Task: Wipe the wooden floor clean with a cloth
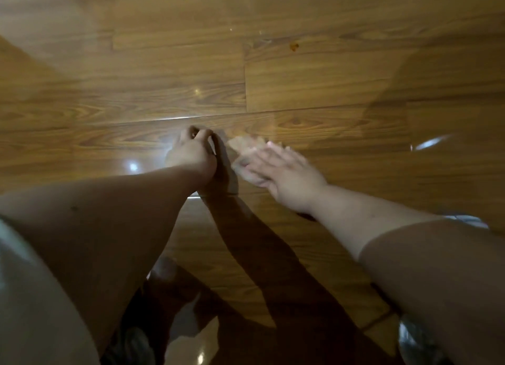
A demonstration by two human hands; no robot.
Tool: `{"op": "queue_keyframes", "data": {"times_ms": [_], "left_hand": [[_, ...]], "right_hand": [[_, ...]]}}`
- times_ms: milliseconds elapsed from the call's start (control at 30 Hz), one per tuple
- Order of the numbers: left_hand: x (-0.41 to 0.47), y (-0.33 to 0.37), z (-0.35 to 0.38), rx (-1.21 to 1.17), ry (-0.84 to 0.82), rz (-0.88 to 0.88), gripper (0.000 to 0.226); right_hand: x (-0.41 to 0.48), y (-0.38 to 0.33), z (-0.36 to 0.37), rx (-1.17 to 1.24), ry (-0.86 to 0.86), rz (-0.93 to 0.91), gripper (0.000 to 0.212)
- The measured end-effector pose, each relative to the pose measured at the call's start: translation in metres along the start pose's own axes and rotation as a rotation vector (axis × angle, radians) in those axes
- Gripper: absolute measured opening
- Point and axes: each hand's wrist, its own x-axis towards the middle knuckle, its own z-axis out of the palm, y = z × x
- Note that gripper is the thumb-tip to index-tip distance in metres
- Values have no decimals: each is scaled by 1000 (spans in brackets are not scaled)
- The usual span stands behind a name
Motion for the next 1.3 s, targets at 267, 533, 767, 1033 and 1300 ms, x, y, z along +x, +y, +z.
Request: {"op": "queue_keyframes", "data": {"times_ms": [267, 533, 767, 1033, 1300], "left_hand": [[46, 5, -14, 13, 49, 70, 61], [71, -7, -3, 42, 104, 71, 59], [69, -21, 10, 78, 194, 117, 57], [82, -48, -1, 8, 266, 48, 52], [84, -49, -6, 1, 193, -6, 53]], "right_hand": [[74, 89, -77, 324, 466, 1054, 52], [105, 79, -68, 201, 44, 279, 76], [172, 137, -102, -4, 95, 765, 62], [152, 74, -77, -62, 4, -20, 55], [215, 67, -78, 88, 279, 539, 57]]}}
